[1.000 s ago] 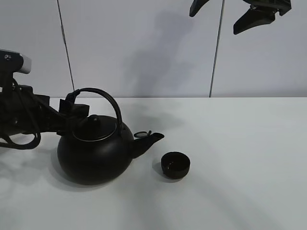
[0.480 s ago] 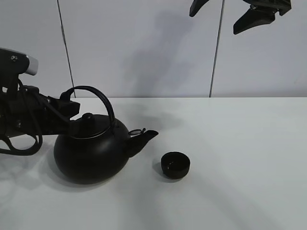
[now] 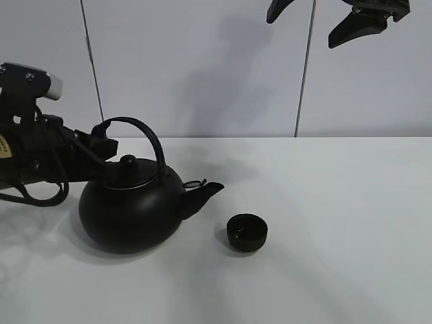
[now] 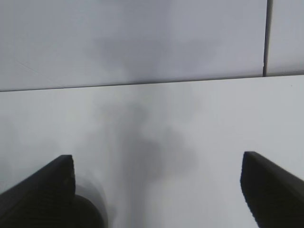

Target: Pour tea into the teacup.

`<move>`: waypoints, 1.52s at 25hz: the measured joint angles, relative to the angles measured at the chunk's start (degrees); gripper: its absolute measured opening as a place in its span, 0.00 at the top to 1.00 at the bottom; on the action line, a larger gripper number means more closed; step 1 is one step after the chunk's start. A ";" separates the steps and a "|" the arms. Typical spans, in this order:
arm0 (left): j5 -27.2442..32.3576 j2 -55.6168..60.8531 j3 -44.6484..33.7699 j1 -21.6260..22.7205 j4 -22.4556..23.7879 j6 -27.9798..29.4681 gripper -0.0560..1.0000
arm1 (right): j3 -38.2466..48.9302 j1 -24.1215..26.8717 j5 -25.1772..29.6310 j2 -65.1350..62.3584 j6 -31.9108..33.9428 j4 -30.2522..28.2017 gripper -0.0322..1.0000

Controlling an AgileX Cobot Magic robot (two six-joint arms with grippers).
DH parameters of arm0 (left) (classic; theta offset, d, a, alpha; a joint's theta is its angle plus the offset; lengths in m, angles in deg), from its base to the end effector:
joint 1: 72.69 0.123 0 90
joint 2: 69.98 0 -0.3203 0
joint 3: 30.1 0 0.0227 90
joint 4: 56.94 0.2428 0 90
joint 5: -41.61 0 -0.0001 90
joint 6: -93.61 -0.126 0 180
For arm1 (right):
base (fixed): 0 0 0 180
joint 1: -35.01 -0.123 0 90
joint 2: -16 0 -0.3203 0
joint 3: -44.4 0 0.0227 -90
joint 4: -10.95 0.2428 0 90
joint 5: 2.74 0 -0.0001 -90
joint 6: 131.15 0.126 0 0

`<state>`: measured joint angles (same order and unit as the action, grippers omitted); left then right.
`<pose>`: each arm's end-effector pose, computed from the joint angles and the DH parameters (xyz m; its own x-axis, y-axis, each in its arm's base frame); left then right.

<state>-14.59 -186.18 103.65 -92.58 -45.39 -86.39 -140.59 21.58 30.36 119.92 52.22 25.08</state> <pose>0.3269 -0.1405 0.1497 -0.2151 0.1963 -0.9567 0.5128 0.8564 0.0604 0.3990 0.1126 0.3363 -0.7048 0.1002 -0.7023 -0.1472 0.9478 0.2829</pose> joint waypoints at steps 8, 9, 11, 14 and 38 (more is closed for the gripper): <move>12.68 1.31 7.80 -3.17 1.66 -1.09 0.85 | 0.00 0.00 0.00 0.00 0.00 0.00 0.34; 13.44 1.35 8.57 -3.63 1.91 -1.45 0.85 | 0.00 0.00 0.00 0.00 0.00 0.00 0.34; 15.63 1.35 10.08 -4.24 2.57 -1.78 0.85 | 0.00 0.00 0.00 0.00 0.00 0.00 0.34; 18.32 1.35 12.34 -4.64 3.27 -1.85 0.85 | 0.00 0.00 -0.05 0.00 0.00 0.00 0.34; 22.20 1.35 16.08 -4.64 8.62 -7.60 0.85 | 0.00 0.00 -0.05 0.00 0.00 0.00 0.34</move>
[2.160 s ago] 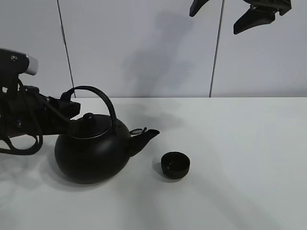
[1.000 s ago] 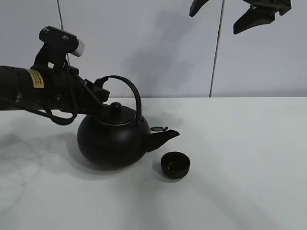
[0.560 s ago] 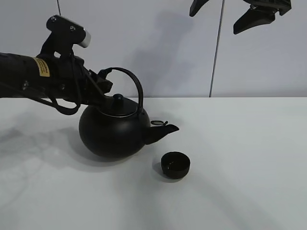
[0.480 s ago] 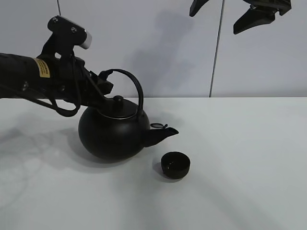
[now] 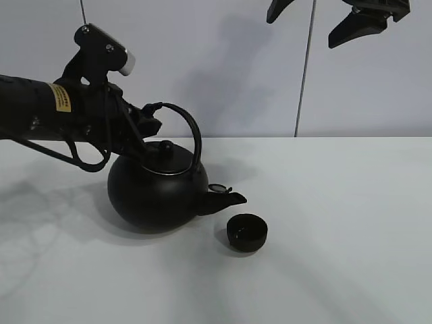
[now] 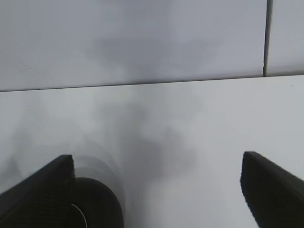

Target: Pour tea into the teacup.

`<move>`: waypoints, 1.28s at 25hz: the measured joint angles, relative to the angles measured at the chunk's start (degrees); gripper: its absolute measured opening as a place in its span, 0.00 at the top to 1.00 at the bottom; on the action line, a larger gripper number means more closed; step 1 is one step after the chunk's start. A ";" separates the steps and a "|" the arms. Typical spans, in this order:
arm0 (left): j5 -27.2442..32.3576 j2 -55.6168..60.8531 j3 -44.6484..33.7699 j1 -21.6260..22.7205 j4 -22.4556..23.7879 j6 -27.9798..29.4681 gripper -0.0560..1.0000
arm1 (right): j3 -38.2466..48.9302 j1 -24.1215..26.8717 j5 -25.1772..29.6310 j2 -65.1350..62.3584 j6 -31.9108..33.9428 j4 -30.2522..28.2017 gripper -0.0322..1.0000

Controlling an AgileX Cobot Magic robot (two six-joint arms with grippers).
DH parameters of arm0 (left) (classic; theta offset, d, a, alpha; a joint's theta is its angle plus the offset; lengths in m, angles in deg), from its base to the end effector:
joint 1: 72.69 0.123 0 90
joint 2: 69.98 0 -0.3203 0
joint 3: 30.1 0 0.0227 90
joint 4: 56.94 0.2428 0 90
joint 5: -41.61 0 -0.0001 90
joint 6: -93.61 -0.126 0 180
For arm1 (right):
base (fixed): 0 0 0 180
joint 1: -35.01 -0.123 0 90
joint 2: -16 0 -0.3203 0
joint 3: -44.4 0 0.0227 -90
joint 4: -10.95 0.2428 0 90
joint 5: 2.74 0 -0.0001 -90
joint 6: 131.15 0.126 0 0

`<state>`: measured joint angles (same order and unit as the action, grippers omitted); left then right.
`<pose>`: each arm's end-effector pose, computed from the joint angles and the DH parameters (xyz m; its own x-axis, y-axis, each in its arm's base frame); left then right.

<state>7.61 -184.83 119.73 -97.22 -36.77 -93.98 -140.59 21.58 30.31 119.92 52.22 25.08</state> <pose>0.3597 -0.1908 0.1800 -0.0828 0.4856 -0.8703 0.6635 0.6785 0.3154 0.3991 0.1126 0.3363 -0.7041 0.1005 -0.7029 -0.1472 0.9478 0.2830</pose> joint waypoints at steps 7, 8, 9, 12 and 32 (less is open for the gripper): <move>0.00 0.00 0.00 0.00 0.00 -1.39 0.85 | 0.00 0.00 0.00 0.00 0.00 0.00 0.34; 0.00 0.00 0.00 0.00 0.00 -1.44 0.85 | 0.00 0.00 0.00 0.00 0.00 0.00 0.34; 0.00 0.00 0.00 0.00 0.00 -1.44 0.85 | 0.00 0.00 0.00 0.00 0.00 0.00 0.34; 0.00 0.00 0.11 0.00 0.00 -1.57 0.85 | 0.00 0.00 0.00 0.00 0.00 0.00 0.34; 0.29 0.00 1.02 0.00 0.05 -1.69 0.85 | 0.00 0.00 0.00 0.00 0.00 0.00 0.34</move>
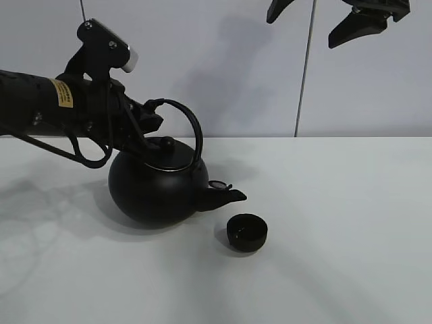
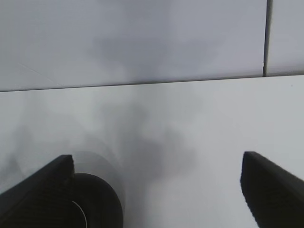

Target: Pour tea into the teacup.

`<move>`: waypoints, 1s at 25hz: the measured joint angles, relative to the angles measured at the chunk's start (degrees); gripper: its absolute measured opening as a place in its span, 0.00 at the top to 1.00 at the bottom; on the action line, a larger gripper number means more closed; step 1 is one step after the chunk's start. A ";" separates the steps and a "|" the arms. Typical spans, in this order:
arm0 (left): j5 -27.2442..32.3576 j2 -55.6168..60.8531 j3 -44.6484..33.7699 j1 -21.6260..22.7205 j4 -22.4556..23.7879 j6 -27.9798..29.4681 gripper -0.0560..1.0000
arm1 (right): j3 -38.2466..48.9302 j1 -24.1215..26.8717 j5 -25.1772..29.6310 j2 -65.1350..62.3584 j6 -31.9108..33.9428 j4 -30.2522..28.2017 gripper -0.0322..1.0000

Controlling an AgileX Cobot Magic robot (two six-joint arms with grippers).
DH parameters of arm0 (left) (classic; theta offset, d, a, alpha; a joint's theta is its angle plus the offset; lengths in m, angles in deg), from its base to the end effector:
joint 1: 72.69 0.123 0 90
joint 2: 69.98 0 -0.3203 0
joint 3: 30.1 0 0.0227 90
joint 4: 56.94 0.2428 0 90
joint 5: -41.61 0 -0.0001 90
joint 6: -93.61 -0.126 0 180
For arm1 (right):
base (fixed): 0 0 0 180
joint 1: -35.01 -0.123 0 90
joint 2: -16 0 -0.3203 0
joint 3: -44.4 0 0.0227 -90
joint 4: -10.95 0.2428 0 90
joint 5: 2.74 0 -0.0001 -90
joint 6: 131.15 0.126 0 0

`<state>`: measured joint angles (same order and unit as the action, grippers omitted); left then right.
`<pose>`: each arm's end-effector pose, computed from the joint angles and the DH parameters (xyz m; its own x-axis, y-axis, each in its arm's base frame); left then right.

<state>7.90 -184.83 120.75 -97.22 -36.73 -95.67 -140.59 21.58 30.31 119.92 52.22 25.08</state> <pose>0.3633 -0.1923 0.1842 -0.0526 0.5021 -0.8632 0.6610 0.6654 0.3468 0.3991 0.1126 0.3363 -0.7041 0.1005 -0.7029 -0.1472 0.9478 0.2830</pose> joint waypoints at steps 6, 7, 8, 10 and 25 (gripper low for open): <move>0.12 0.00 0.00 0.00 0.07 -0.04 0.85 | 0.00 0.00 0.00 0.00 0.00 0.00 0.34; 0.25 0.00 0.00 -0.07 0.07 -0.04 0.85 | 0.00 0.00 0.00 0.00 0.00 0.00 0.34; 0.38 0.00 0.00 -0.13 0.07 -0.04 0.85 | 0.00 0.00 0.00 0.00 0.00 0.00 0.34; 0.74 0.00 0.00 -0.19 0.01 -0.04 0.85 | 0.00 0.00 0.00 0.00 0.00 0.00 0.34; 0.79 0.00 0.10 -0.43 0.01 -0.06 0.85 | 0.00 0.00 0.00 0.00 0.00 0.00 0.34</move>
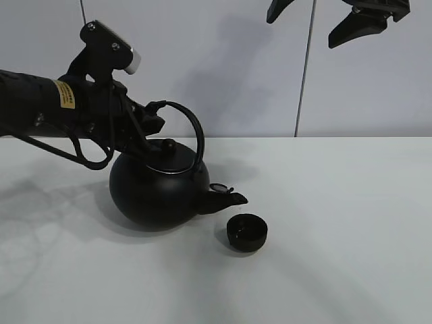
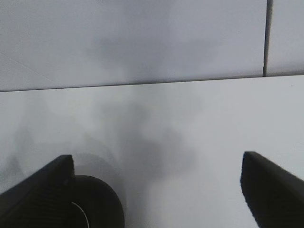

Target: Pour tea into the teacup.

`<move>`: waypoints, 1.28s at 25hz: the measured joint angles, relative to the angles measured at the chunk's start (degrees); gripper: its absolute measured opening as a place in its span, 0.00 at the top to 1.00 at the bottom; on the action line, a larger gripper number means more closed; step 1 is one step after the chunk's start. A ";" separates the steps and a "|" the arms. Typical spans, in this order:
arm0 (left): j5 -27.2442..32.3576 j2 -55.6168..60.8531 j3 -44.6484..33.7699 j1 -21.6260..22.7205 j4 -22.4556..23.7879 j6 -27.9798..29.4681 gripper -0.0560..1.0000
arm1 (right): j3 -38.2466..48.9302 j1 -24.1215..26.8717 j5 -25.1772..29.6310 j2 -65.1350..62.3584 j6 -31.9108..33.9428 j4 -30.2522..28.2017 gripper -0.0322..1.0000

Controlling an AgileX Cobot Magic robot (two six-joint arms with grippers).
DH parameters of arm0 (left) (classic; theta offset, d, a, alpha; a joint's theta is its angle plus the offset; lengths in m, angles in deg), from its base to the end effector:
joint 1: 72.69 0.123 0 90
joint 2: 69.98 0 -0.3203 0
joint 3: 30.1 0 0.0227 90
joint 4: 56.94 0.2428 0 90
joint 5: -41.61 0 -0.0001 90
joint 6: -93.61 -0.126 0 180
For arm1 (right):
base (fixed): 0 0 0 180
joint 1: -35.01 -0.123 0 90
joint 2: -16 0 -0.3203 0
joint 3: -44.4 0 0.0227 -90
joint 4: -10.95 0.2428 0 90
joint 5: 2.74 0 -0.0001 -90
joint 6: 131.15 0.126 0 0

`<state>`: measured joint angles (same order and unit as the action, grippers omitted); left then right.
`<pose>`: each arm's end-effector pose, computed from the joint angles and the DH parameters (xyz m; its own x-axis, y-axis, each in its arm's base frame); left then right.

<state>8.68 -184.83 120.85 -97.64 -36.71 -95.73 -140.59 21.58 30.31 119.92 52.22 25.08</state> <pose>0.3620 -0.1945 0.1832 -0.0566 0.5102 -0.8582 0.6672 0.6588 0.3476 0.3991 0.1126 0.3363 -0.7041 0.1005 -0.7029 -0.1472 0.9478 0.2830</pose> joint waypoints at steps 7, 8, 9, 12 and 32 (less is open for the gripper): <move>0.28 -0.63 1.12 -0.59 0.00 -0.05 0.85 | 0.00 0.00 0.00 0.00 0.00 0.00 0.34; 0.28 -0.82 1.38 -0.70 0.00 -0.05 0.85 | 0.00 0.00 0.00 0.00 0.00 0.00 0.34; 0.34 -0.97 1.38 -0.72 0.00 -0.05 0.85 | 0.00 0.00 0.00 0.00 0.00 0.00 0.34; 0.39 -0.97 1.43 -0.91 0.36 -0.05 0.85 | 0.00 0.00 0.00 0.00 0.00 0.00 0.34; 0.39 -0.97 1.49 -0.91 0.82 -2.80 0.85 | 0.00 0.00 0.00 0.00 0.00 0.00 0.34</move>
<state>9.08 -185.80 122.34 -98.55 -35.89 -98.53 -140.59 21.58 30.31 119.92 52.22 25.08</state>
